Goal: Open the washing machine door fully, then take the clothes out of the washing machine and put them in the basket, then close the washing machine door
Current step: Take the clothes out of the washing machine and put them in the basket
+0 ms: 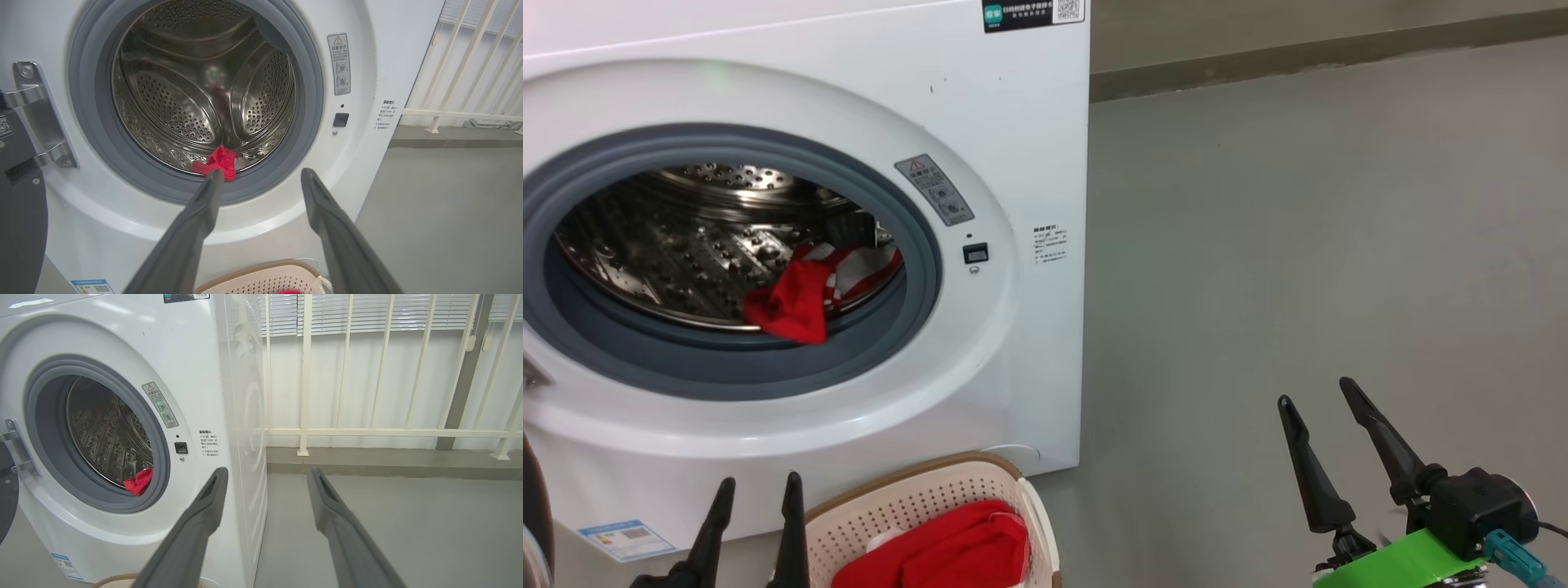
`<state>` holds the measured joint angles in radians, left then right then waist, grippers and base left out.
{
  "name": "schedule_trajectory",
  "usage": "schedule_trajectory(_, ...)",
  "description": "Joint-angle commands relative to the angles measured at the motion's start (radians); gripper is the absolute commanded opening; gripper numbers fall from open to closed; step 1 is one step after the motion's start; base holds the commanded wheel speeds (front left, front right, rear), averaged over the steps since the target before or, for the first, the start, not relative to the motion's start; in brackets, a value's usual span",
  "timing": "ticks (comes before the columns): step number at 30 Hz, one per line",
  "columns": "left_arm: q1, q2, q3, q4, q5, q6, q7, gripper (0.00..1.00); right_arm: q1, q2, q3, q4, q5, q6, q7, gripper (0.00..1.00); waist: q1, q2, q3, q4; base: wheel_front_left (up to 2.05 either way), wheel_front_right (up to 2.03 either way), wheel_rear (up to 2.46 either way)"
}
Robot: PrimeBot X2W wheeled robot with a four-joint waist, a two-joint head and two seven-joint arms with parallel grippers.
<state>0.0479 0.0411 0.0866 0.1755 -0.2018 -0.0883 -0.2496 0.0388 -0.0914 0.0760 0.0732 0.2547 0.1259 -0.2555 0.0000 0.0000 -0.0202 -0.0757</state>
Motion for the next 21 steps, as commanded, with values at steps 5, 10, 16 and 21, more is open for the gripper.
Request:
schedule_trajectory(5, -0.058, 0.009, 0.017, -0.003, 0.005, 0.023, -0.012, 1.0, -0.028, -0.009, 0.024, -0.029, 0.004, 0.005, -0.006, 1.0, 0.0, 0.0, 0.037, 0.008, 0.0, 0.0, 0.0)
schedule_trajectory(10, -0.137, 0.009, 0.007, 0.036, 0.001, 0.043, -0.012, 1.0, -0.048, -0.009, 0.033, -0.035, 0.002, 0.005, -0.006, 1.0, 0.0, 0.0, 0.096, 0.013, 0.0, 0.0, 0.0)
schedule_trajectory(16, -0.279, 0.013, 0.03, 0.115, 0.029, 0.082, -0.012, 1.0, -0.094, -0.003, 0.041, -0.042, 0.0, 0.005, -0.006, 1.0, 0.0, 0.0, 0.188, 0.009, 0.0, 0.0, 0.0)
schedule_trajectory(21, -0.415, 0.034, 0.04, 0.217, 0.033, 0.088, -0.012, 1.0, -0.132, -0.001, 0.037, -0.047, -0.001, 0.005, -0.006, 1.0, 0.0, 0.0, 0.268, 0.002, 0.0, 0.0, 0.0)
